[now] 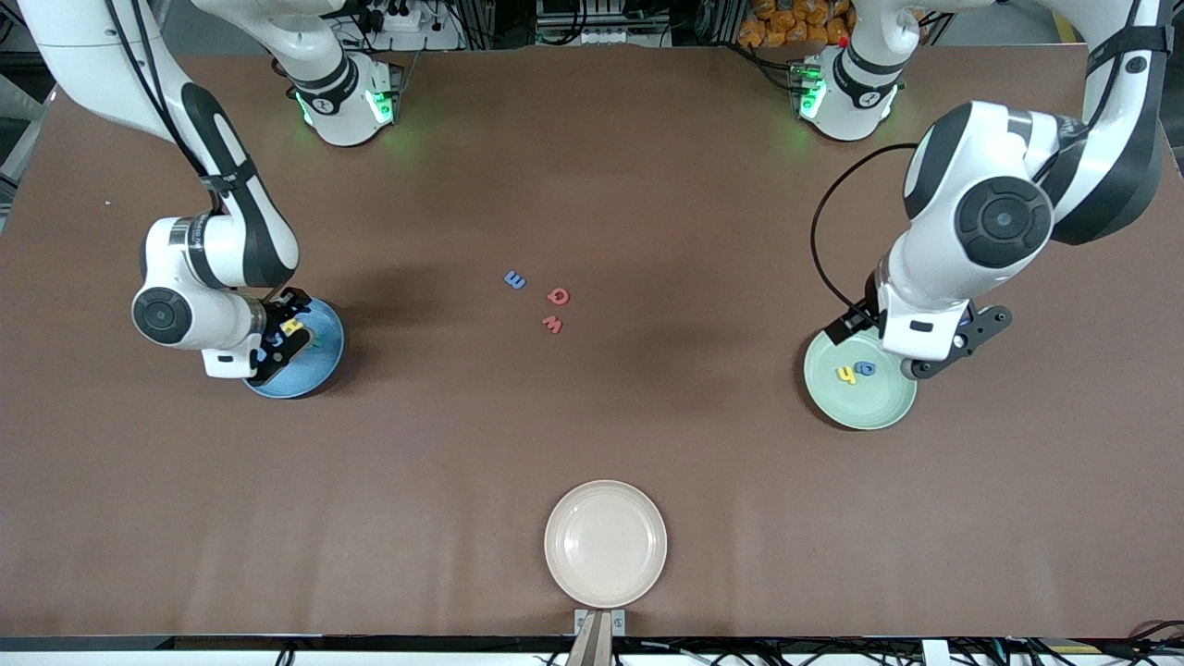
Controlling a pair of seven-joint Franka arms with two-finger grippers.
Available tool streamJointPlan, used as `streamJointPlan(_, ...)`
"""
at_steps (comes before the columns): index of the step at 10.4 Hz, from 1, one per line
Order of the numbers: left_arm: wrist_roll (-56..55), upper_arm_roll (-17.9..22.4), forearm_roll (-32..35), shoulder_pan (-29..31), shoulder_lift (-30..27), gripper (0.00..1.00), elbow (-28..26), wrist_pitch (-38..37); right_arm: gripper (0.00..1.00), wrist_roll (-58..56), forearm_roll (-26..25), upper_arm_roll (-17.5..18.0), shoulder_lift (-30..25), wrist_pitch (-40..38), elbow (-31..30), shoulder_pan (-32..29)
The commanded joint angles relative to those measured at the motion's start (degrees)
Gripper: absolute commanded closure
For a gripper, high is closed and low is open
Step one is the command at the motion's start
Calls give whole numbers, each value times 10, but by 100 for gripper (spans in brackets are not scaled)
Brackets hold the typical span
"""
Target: Sort uppercase to blue plate, lowercase to green plate
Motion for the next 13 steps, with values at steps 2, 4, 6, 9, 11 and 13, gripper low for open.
streamJointPlan(2,1,-2,-28,-8,-4,0,6,3,14,40,53,6,-16,-20,14,32)
streamJointPlan(4,-93,-3,-27,-48,27,0,31,13,14,43,101,6,-22,-23,17,41)
streamJointPlan(6,-150,-5,-35,-85,33,0,38,46,15,88,143,25,-24,-24,16,48)
streamJointPlan(9,-164,-7,-38,-136,42,0,37,75,15,228,143,84,-37,-23,16,62)
streamJointPlan(11,-164,-4,-37,-144,59,0,40,76,15,294,143,121,-39,-16,16,64)
streamJointPlan(13,-155,5,-32,-117,83,0,69,76,15,366,143,158,-40,25,16,68)
